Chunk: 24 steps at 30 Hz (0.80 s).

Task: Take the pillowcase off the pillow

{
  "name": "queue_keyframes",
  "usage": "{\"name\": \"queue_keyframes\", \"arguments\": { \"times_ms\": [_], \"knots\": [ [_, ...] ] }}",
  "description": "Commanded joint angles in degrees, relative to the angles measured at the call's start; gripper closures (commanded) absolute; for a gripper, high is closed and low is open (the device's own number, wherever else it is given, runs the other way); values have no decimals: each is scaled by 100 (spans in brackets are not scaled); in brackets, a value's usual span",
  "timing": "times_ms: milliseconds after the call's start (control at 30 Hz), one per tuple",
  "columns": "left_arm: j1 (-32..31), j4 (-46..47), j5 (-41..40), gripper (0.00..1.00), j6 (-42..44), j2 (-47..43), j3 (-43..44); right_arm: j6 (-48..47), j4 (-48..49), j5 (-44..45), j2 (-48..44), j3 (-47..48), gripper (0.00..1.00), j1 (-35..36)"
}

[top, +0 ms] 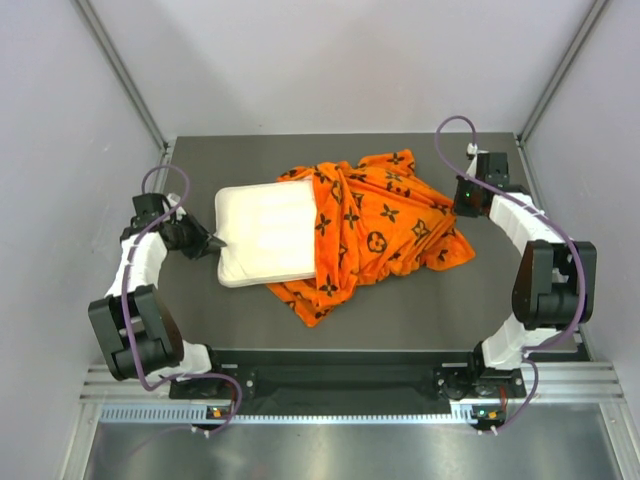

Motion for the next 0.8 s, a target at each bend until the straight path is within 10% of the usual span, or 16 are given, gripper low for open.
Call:
{"name": "queue_keyframes", "arguments": {
  "times_ms": [0, 167, 300, 400, 767],
  "knots": [
    [189, 170, -171, 100, 165, -213, 136, -120, 165, 126, -208, 85, 100, -145],
    [154, 179, -136, 100, 226, -275, 92, -85, 156, -111, -261, 164, 96, -136],
    [-65, 91, -329, 100, 367, -328, 65, -59, 95, -366, -305, 357, 47, 13],
    [-171, 126, -356, 100, 332, -354, -49, -146, 51, -340, -340, 664, 28, 434],
    [-224, 161, -321, 100, 270, -556, -260, 38, 59, -269, 204, 1447, 22, 2017]
  ]
}}
